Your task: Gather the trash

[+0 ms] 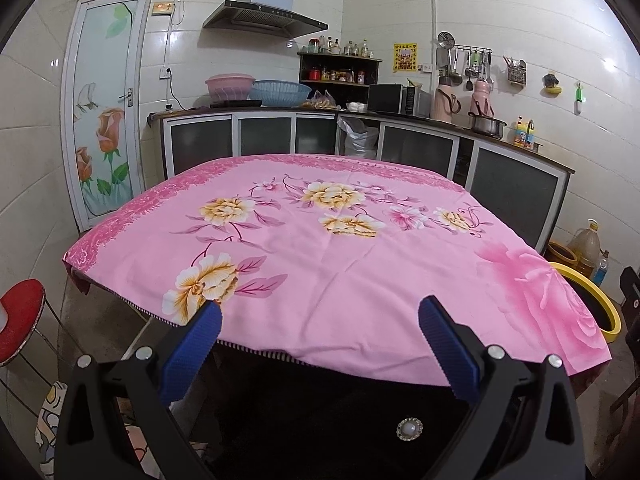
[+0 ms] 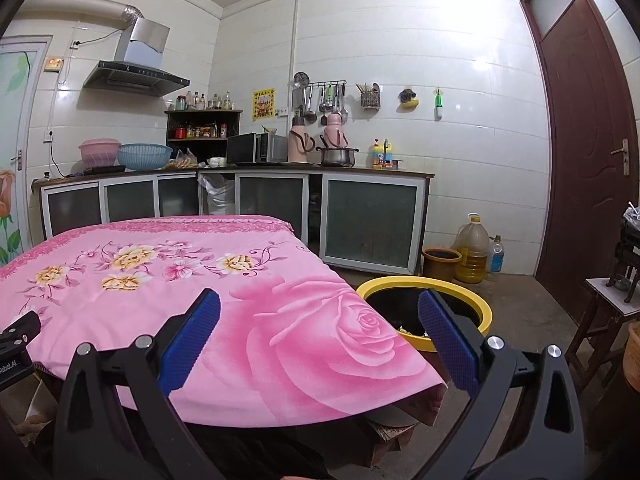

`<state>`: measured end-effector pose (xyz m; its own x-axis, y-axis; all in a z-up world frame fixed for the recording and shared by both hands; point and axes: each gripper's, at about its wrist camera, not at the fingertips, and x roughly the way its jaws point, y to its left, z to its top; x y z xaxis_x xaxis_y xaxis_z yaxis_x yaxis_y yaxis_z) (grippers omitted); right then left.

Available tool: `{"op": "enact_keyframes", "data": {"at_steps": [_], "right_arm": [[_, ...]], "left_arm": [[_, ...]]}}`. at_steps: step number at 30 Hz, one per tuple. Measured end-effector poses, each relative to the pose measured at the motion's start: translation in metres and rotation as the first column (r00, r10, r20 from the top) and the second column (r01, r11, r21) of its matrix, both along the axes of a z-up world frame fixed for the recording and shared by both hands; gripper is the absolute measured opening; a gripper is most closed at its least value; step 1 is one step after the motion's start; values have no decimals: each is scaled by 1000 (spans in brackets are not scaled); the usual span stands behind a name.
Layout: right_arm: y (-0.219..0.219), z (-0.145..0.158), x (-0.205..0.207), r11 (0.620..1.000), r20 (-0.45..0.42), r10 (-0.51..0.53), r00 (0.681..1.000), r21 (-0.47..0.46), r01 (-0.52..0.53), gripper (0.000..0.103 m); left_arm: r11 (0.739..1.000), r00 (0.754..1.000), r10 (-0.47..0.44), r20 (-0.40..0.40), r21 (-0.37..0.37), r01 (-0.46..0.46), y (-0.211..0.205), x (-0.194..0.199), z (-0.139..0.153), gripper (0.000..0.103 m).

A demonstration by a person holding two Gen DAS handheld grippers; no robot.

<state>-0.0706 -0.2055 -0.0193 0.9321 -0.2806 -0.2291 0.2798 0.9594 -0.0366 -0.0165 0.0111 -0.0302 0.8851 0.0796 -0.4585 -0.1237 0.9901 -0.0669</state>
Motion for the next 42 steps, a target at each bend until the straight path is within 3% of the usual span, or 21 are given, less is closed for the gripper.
{"op": "enact_keyframes", "data": {"at_steps": [42], "right_arm": [[-4, -2, 1, 1000, -11, -5, 1000, 15, 5, 95]], "left_arm": [[1000, 1000, -25, -16, -17, 25, 1, 6, -5, 95]]}}
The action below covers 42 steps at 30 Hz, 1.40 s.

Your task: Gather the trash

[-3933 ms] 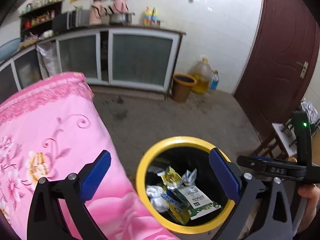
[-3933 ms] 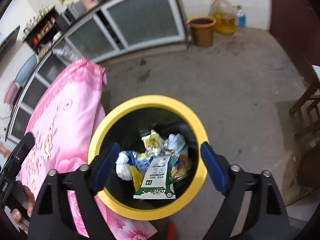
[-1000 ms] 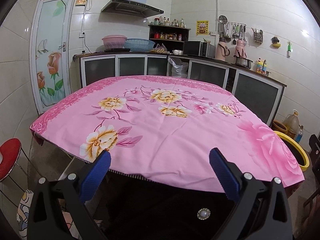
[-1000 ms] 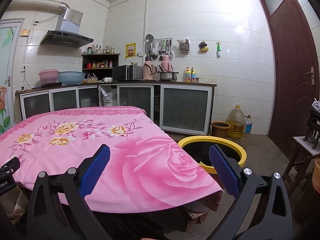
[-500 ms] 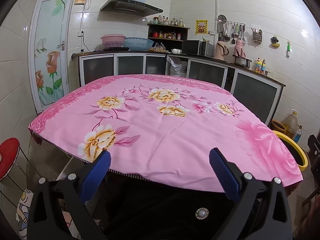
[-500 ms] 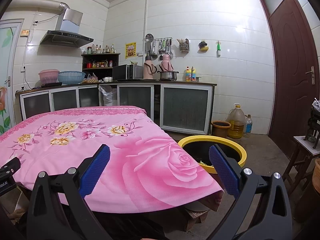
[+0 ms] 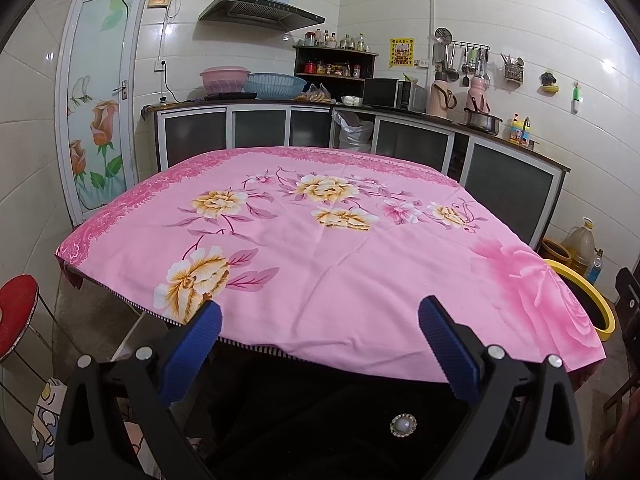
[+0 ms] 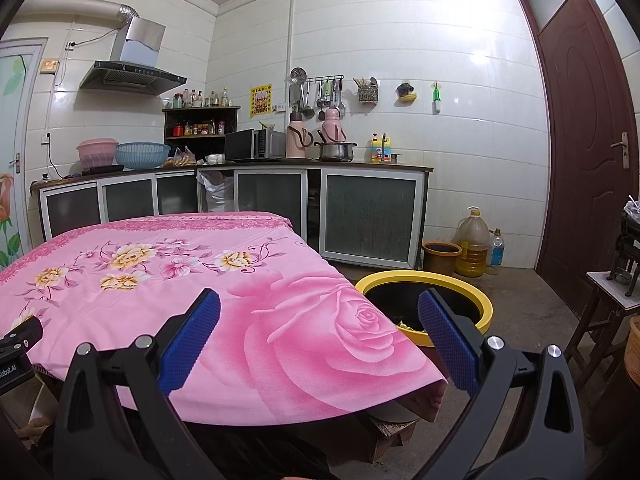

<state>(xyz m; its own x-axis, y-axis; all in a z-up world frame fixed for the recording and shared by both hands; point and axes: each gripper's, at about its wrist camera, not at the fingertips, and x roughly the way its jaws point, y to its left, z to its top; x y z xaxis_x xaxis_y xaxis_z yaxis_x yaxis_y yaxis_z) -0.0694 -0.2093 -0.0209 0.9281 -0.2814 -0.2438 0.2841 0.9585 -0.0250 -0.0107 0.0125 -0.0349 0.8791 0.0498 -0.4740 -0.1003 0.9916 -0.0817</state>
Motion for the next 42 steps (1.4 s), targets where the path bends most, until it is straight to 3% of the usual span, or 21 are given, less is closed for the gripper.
{"op": "enact_keyframes", "data": {"at_steps": [42], "right_arm": [[4, -6, -1, 1000, -21, -17, 1000, 24, 17, 95]], "left_arm": [[998, 999, -44, -1, 37, 44, -9, 3, 0, 95]]}}
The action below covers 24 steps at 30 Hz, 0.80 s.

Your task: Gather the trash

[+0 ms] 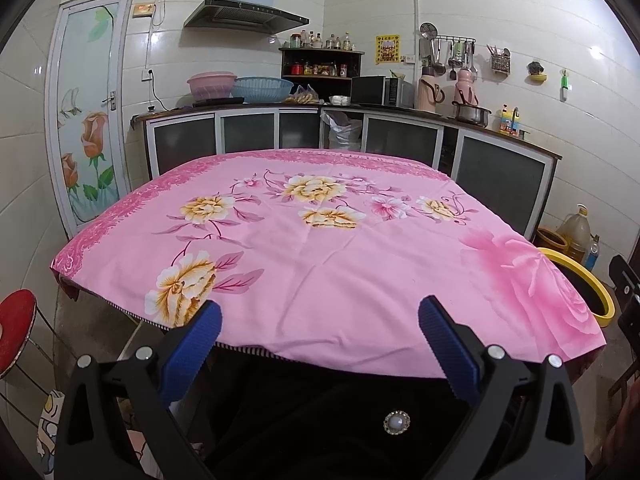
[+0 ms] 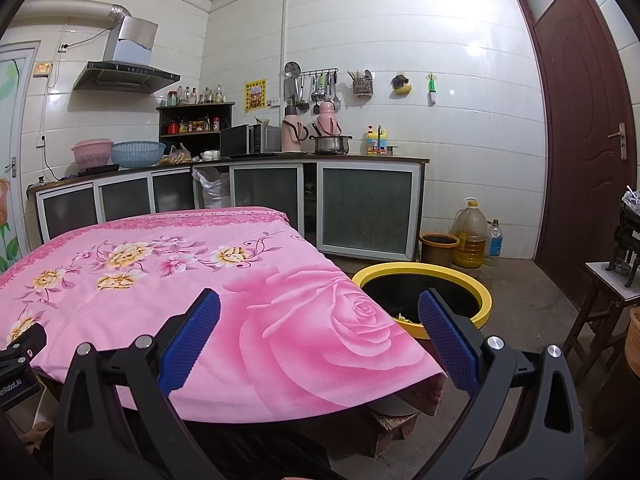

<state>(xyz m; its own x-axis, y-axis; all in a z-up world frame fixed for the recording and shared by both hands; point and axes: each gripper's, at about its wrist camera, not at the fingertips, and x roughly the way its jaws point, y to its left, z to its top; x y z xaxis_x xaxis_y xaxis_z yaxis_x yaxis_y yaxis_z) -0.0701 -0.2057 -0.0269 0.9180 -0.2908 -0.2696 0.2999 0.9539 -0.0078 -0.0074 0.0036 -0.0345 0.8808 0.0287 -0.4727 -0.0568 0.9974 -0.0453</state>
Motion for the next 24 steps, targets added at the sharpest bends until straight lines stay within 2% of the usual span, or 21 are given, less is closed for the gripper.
{"op": "enact_keyframes", "data": {"at_steps": [24], "right_arm": [[1, 2, 0, 1000, -16, -7, 1000, 6, 7, 95]], "left_arm": [[1000, 1000, 0, -20, -9, 0, 1, 2, -4, 95]]}}
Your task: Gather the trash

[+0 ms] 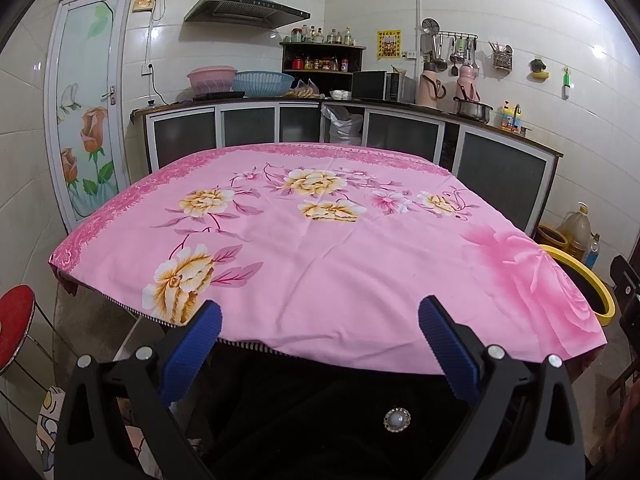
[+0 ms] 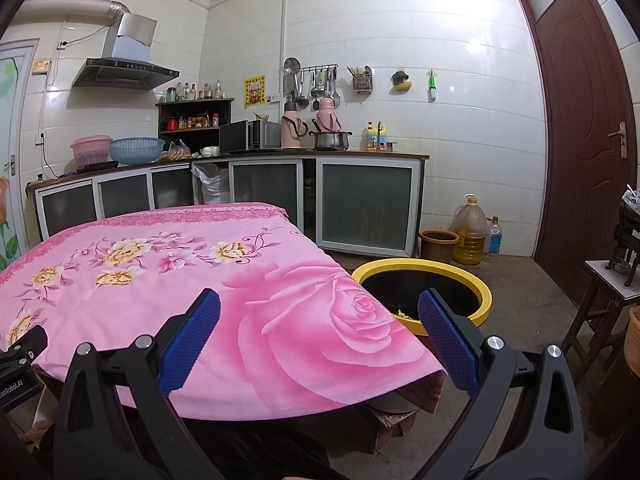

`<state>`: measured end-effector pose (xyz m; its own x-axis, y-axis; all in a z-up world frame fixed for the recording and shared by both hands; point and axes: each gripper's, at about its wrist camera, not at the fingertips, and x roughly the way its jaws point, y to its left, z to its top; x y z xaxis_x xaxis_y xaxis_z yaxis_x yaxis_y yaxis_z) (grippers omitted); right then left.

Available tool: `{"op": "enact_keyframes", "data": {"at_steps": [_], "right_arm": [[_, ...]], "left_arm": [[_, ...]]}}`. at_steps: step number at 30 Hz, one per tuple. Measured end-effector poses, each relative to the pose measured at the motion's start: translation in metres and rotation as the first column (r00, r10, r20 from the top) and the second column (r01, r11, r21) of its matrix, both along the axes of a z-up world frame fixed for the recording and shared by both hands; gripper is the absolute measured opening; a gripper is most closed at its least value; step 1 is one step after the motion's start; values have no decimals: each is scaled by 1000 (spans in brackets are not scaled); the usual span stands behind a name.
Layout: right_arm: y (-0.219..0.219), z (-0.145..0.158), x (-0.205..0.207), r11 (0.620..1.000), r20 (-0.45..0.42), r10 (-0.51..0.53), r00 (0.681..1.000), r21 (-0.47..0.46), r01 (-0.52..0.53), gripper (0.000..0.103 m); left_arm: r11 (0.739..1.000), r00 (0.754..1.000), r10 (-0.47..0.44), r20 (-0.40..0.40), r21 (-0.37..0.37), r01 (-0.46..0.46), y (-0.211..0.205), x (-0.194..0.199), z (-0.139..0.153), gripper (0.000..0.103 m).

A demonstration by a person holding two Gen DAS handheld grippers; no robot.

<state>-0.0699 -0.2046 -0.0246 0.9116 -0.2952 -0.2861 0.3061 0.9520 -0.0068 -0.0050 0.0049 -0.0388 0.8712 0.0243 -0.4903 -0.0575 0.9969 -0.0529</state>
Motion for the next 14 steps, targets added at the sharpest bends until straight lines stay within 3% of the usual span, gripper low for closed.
{"op": "enact_keyframes", "data": {"at_steps": [14], "right_arm": [[-1, 1, 0, 1000, 1, 1, 1000, 0, -1, 95]], "left_arm": [[1000, 1000, -9, -9, 1, 9, -2, 1, -1, 95]]}}
